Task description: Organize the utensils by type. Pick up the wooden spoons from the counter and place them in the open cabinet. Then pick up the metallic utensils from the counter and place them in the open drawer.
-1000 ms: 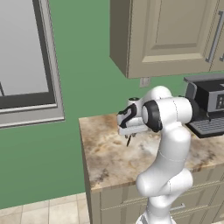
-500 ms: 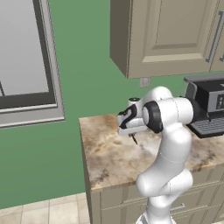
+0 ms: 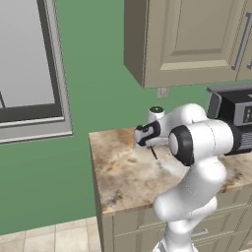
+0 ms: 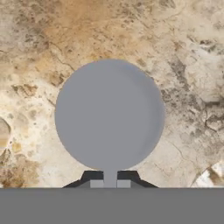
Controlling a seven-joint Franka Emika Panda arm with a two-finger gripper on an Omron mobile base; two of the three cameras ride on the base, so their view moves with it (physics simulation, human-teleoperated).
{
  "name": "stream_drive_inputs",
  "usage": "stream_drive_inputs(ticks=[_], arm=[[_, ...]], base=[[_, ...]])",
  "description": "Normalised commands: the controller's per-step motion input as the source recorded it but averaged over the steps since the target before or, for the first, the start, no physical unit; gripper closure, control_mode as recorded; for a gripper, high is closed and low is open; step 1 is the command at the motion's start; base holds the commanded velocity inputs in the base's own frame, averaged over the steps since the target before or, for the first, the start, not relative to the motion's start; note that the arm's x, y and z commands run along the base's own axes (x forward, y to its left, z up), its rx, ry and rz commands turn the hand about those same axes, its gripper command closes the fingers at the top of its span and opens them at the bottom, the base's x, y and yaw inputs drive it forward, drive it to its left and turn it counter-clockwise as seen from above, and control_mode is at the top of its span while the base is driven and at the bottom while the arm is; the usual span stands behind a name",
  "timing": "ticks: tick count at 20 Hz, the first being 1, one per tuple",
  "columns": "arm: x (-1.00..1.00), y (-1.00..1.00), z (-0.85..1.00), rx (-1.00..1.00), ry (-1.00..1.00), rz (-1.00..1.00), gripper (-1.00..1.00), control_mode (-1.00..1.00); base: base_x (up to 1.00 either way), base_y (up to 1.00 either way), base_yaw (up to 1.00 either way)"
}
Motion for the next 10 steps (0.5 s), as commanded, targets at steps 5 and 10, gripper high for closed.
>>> stream_drive_inputs(ticks=[5, 10], arm=[[-0.41, 0.03, 0.61, 0.01, -0.09, 0.0, 1.0, -1.0], [-0.24, 0.06, 0.57, 0.04, 0.0, 0.0, 1.0, -1.0]], base=[[0.0, 0.0, 0.0], [0.0, 0.0, 0.0]])
